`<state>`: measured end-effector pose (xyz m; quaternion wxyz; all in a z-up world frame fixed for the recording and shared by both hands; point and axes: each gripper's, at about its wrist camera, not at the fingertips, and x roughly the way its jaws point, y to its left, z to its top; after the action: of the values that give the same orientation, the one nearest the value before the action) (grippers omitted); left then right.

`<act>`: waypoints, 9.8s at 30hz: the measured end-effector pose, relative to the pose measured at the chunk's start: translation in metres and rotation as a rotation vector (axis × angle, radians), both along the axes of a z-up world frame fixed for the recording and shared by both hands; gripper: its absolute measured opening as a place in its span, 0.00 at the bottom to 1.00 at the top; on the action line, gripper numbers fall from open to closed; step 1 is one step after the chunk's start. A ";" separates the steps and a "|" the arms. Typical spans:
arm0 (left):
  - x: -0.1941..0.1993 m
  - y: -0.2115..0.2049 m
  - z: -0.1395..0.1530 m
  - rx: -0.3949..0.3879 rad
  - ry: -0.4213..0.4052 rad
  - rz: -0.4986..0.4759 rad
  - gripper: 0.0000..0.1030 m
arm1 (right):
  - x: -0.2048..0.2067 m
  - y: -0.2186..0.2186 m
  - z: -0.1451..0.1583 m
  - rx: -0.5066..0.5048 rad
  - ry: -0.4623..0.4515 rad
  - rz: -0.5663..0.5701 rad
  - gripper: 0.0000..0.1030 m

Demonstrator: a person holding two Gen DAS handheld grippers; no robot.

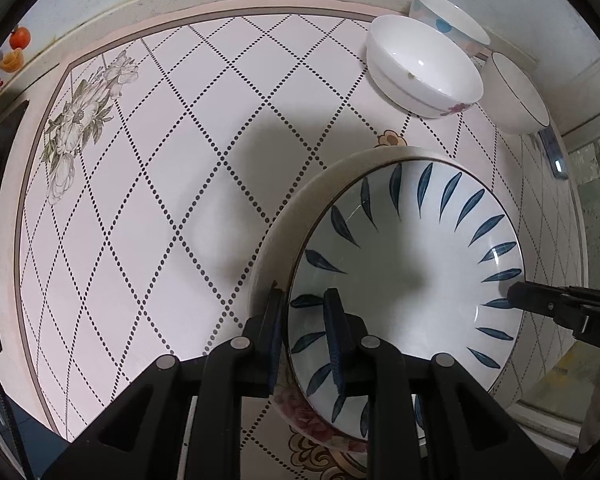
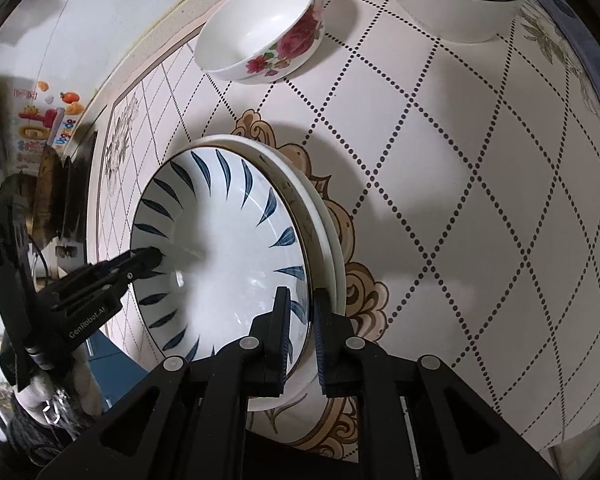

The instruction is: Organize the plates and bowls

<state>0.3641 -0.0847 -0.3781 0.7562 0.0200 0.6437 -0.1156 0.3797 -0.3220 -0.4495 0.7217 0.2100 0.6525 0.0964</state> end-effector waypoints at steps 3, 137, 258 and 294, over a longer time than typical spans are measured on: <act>-0.002 -0.001 0.001 0.010 -0.003 0.014 0.17 | -0.001 -0.001 0.003 -0.001 -0.004 0.000 0.14; -0.021 -0.220 0.007 0.023 -0.013 -0.240 0.15 | -0.045 -0.166 0.001 0.001 -0.055 -0.157 0.16; -0.007 -0.218 0.042 0.016 0.052 -0.286 0.08 | -0.046 -0.173 0.026 0.025 -0.020 -0.193 0.17; 0.271 -0.170 0.002 -0.114 0.095 0.105 0.08 | 0.273 -0.177 0.012 0.138 -0.114 -0.247 0.14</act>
<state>0.6350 -0.2544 -0.3757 0.7296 -0.0621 0.6716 -0.1130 0.6525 -0.4986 -0.4374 0.7479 0.3317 0.5716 0.0631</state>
